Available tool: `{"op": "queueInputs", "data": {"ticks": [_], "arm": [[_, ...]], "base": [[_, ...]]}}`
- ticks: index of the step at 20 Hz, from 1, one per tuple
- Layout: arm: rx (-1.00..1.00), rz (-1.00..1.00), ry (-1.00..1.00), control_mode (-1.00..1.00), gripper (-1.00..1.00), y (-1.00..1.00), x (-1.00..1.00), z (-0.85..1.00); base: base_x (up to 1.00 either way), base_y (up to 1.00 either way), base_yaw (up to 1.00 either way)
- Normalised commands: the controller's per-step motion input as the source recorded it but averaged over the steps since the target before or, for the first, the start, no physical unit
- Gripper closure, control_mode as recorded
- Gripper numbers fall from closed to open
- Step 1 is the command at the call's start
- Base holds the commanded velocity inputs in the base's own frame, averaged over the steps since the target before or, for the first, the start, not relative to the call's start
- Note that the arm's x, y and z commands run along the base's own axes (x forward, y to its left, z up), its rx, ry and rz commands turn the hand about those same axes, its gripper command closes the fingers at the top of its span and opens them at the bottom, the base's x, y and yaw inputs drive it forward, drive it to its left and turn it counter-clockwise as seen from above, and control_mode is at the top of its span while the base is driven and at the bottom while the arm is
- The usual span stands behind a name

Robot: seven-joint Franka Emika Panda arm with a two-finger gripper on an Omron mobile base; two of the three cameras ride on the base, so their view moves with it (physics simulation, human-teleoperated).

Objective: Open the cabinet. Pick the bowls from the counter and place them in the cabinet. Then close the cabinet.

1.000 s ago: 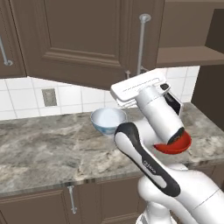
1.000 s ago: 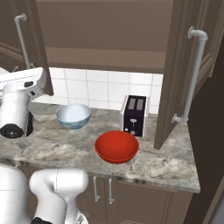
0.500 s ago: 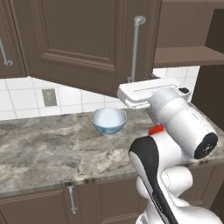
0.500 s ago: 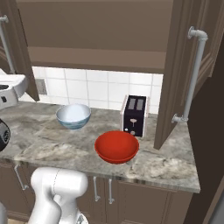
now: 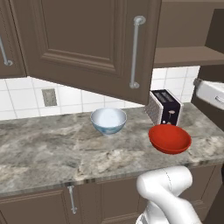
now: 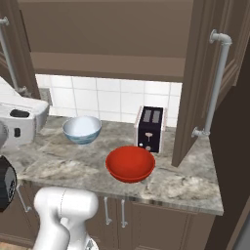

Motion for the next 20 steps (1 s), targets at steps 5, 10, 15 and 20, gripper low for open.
{"op": "queueInputs", "data": {"ticks": [5, 10, 15, 20], "arm": [[0.23, 0.27, 0.26, -1.00, -1.00, -0.50, -0.28, 0.00], [0.11, 0.34, 0.25, -1.00, -1.00, -0.12, 0.05, 0.01], [0.02, 0.17, 0.15, -1.00, -1.00, 0.18, 0.12, -0.06], [0.01, 0.00, 0.01, -1.00, -1.00, 0.32, 0.24, -0.21]], "base": [[0.00, 0.00, 0.00], [0.00, 0.00, 0.00], [0.00, 0.00, 0.00], [0.00, 0.00, 0.00]]}}
